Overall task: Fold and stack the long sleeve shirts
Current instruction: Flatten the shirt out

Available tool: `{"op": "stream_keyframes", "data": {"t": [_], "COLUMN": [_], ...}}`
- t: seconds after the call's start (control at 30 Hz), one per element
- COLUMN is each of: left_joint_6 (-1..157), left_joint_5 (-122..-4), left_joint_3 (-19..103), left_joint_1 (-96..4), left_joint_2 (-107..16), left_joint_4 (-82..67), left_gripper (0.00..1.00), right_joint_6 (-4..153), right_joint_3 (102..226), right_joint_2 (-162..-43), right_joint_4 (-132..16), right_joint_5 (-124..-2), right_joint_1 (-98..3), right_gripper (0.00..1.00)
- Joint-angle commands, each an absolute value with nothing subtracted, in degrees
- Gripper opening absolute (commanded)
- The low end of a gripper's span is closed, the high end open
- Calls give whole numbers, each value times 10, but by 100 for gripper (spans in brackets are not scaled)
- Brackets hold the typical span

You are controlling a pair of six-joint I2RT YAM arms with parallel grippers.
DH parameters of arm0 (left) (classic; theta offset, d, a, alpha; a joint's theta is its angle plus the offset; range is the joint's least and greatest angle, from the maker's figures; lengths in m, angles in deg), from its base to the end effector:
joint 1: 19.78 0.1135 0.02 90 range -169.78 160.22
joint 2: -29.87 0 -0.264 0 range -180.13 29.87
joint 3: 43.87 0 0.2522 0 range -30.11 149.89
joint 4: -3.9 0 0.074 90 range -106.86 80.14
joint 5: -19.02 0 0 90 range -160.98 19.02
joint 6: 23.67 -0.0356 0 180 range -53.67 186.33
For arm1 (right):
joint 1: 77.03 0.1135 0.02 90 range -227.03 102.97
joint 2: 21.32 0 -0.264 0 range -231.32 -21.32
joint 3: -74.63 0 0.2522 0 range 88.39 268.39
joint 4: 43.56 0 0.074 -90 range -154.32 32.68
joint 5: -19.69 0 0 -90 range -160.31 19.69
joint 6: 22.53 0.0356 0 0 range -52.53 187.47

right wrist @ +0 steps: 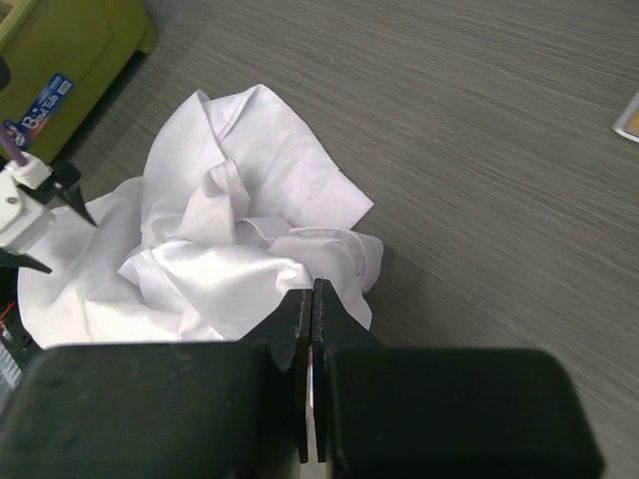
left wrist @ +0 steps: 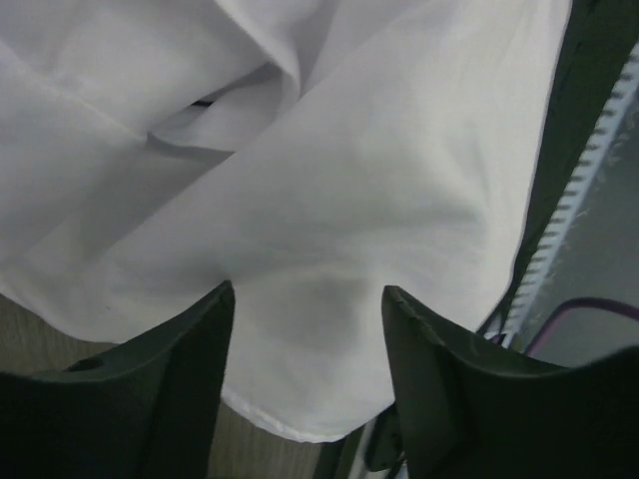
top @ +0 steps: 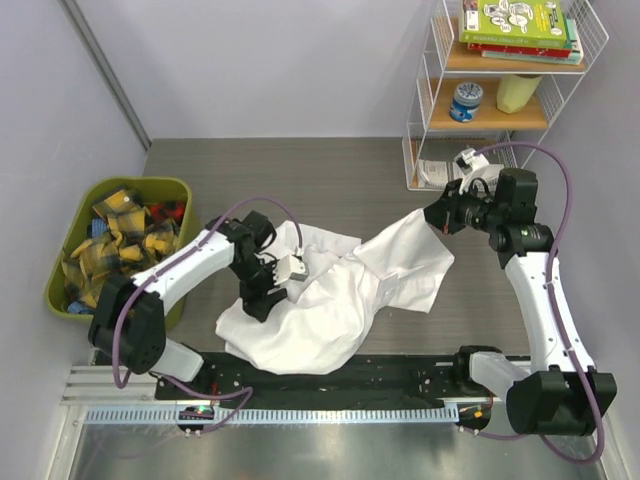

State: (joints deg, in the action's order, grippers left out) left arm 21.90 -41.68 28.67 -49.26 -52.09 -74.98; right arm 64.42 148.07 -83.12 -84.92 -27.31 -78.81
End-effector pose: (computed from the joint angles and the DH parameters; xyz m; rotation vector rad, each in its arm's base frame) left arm 0.1960 -0.1308 0.2286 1.7834 2.3514 -0.7592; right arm 0.2298 0.0171 0.3475 -0.4707 1.9579 0.7245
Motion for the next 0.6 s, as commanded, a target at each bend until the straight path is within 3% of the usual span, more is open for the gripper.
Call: {"op": "stream_keyframes", "data": {"t": [0.0,0.03,0.07,0.17,0.33,0.47,0.53,0.57], "left_joint_6": [234,239,249,260,256,178,161,158], "left_joint_5": [-499,-510,-532,-534,-440,-385,-364,-360], "left_joint_3": [283,287,289,317,502,550,517,501], "left_joint_1": [-491,-491,-490,-466,-331,-315,-343,-357], "left_joint_2": [-565,-581,-606,-655,-659,-614,-586,-581], "left_joint_4": [-688,-674,-659,-649,-702,-799,-802,-796], "left_gripper": [51,41,23,0,0,0,21,47], "right_joint_6": [630,624,621,614,579,500,461,453], "right_joint_3": [1490,1492,1498,1516,1564,1593,1584,1570], "right_joint_2": [-804,-801,-801,-815,-856,-859,-850,-844], "right_joint_4": [-865,-869,-871,-877,-918,-1018,-1038,-1046], "right_joint_5": [-294,-295,-299,-305,-308,-309,-314,-316], "right_joint_1": [-832,-841,-848,-871,-893,-907,-908,-908], "right_gripper": [1,1,1,1,1,1,1,1]}}
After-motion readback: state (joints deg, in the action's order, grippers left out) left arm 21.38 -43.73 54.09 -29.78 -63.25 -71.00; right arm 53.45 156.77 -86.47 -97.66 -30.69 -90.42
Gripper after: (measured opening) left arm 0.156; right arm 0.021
